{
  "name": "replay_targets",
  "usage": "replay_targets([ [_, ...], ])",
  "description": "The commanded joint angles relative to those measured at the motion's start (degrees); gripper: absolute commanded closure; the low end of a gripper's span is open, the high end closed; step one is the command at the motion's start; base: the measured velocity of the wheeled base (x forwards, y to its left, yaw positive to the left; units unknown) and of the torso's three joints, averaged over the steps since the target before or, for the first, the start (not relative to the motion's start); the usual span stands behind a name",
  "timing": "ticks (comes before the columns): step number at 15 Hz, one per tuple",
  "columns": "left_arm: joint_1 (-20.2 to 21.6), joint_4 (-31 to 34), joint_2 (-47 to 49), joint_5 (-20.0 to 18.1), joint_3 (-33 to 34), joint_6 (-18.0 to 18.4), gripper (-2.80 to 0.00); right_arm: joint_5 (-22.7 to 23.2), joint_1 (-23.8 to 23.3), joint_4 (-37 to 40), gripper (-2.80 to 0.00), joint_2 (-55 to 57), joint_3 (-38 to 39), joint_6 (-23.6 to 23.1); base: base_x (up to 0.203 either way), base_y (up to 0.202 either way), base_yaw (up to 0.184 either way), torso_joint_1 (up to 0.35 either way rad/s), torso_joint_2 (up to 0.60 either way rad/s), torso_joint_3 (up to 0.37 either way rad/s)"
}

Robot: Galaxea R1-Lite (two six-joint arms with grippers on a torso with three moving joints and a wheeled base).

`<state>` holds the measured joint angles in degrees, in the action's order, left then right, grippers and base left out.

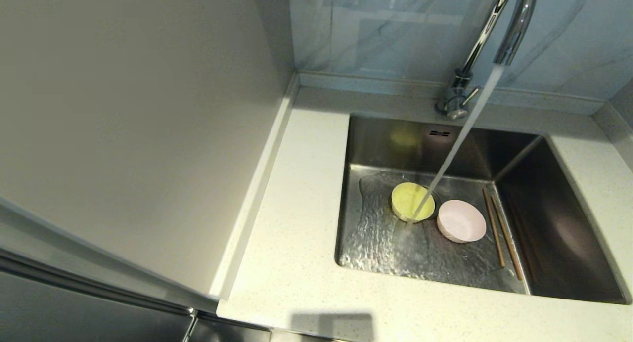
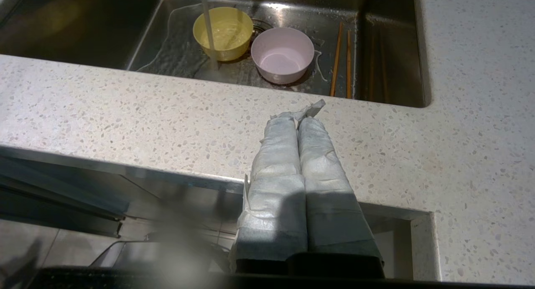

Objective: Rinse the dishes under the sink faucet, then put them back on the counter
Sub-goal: Wait for the water to rinse the bowl

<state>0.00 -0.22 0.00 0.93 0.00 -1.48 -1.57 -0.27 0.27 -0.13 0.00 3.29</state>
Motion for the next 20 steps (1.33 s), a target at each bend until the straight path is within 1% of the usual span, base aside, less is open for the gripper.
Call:
replay_targets([
  [1,0.00,-0.04,-0.18,0.04,0.00,-0.02,0.00,-0.01,0.00,0.00,0.00,0.13,0.00,0.05,0.000,0.000,0.000,0.000,0.00,0.000],
  [20,0.00,-0.04,-0.18,0.04,0.00,-0.02,0.00,-0.01,-0.05,0.00,0.00,0.13,0.00,0.02,0.000,0.000,0.000,0.000,0.00,0.000],
])
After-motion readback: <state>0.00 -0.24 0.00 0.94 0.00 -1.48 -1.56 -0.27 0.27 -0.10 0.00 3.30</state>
